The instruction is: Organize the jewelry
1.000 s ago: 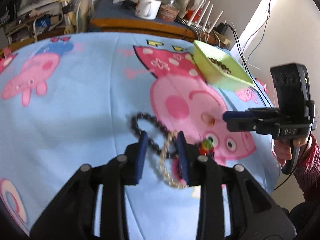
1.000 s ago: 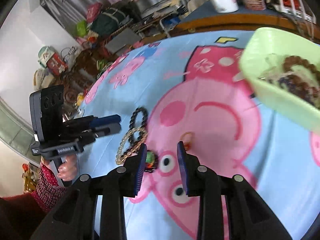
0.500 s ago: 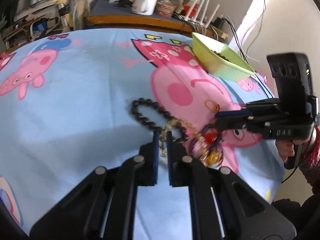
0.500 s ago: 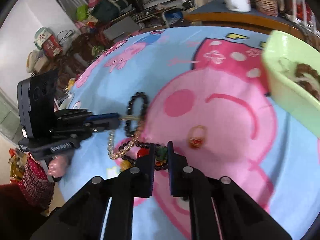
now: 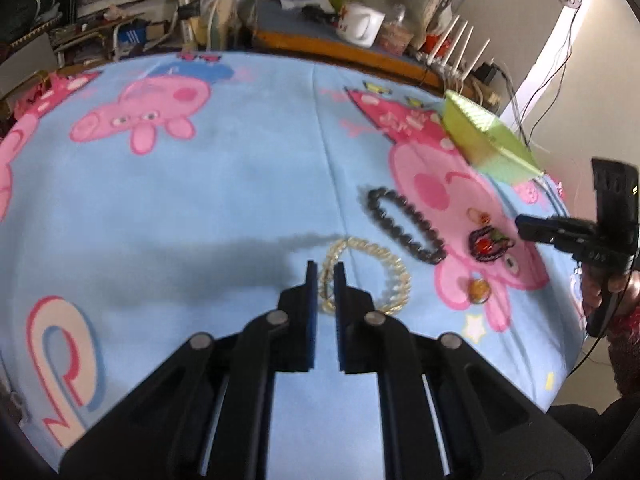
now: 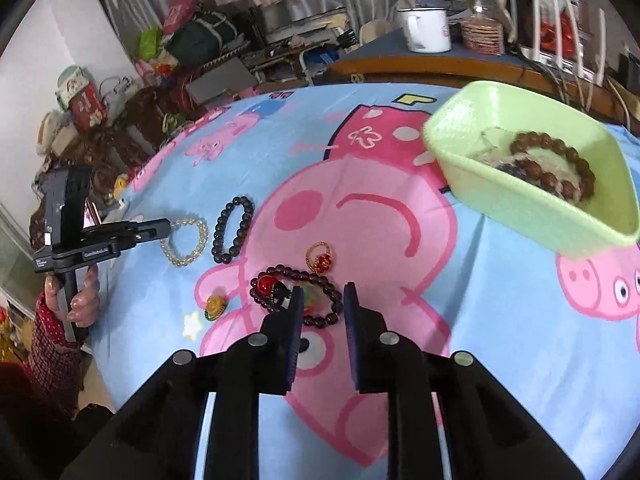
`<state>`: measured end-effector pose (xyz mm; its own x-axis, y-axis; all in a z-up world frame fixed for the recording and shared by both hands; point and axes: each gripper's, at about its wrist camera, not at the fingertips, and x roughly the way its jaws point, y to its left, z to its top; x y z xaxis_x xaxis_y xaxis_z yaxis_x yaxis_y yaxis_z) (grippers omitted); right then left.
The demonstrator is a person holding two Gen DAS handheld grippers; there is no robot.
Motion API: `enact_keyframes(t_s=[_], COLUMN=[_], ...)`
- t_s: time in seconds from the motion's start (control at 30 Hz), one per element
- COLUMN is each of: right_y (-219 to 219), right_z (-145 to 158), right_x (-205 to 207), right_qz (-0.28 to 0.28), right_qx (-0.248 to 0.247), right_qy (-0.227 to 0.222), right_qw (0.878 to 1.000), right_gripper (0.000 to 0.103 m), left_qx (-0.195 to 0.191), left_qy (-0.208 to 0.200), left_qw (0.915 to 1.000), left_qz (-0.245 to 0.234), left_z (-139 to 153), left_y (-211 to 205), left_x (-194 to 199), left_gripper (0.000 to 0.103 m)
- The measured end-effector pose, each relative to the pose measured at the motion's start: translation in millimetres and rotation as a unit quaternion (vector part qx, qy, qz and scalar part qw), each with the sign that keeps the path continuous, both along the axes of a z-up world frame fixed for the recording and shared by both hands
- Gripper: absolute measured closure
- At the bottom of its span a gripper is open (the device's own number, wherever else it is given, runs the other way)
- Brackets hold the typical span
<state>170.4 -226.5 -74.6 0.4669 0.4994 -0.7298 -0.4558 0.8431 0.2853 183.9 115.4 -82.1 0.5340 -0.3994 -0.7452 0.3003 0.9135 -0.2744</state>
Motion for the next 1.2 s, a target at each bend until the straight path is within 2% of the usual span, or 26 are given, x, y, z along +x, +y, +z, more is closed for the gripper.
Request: enact_keyframes(t_s=[0.27,0.47,0.5,0.7,0.77,0.9,0.97,1.03,1.1,1.2], right_y=[-11.7,-0.2,3.5,19.7,24.6,34.8,40.7,47.4,54.8,66.0], right_z=[-9.1,1.3,2.2,-0.5,0.0,-0.4,-1.4,-3.1,-5.2,-10.0], right_x=[-6.2,-12.5,-13.1,-15.4,-16.8,-17.5,-15.9,-13.7,-11.1,-8.6], right_qz=[-0.015,0.011,0.018,0.045,0.053,0.073,0.084,0.095,0.111,0.132], right_qx=[0.019,0.022,0.020,-0.004,-0.009,-0.034,-0.049,-0.065,-0.078,-0.099], right_qy=[0.016,-0.018,-0.023,-0.049,-0.058,-0.079,-0.085,-0.091,-0.095,-0.100], right_qw=[1.000,1.000,0.999,0.998,0.997,0.994,0.992,0.989,0.986,0.981], right_gripper=[0.103,0.103,0.103,0.103,0.103,0.103,0.103,0.103,0.103,0.103], left_qx=[-0.030,-0.083,-0.083,-0.033,-0.021,0.016,0.032,0.059,0.069,0.089], left_qy=[-0.025,-0.039,-0.046,-0.057,-0.055,-0.049,-0.049,-0.060,-0.068,-0.064], left_qw=[0.9985,0.9930,0.9928,0.9972,0.9969,0.9909,0.9868,0.9823,0.9802,0.9793], left_qz=[-0.039,-0.075,-0.073,-0.035,-0.053,-0.124,-0.151,-0.167,-0.173,-0.170], left_z=[27.1,46.8,51.1,56.5,53.7,35.3,24.8,13.7,7.5,-2.8], left_y=[-25.6,-40.1,-40.7,-38.3,-46.9,-87.5,-106.7,-125.5,-135.2,-140.7], left_x=[-2.4,-6.8,-8.3,-6.7,-11.5,-31.6,-38.7,-44.3,-44.9,-38.7], left_gripper=[0.096,0.096,0.096,0.096,0.096,0.095,0.087,0.063,0.056,0.056])
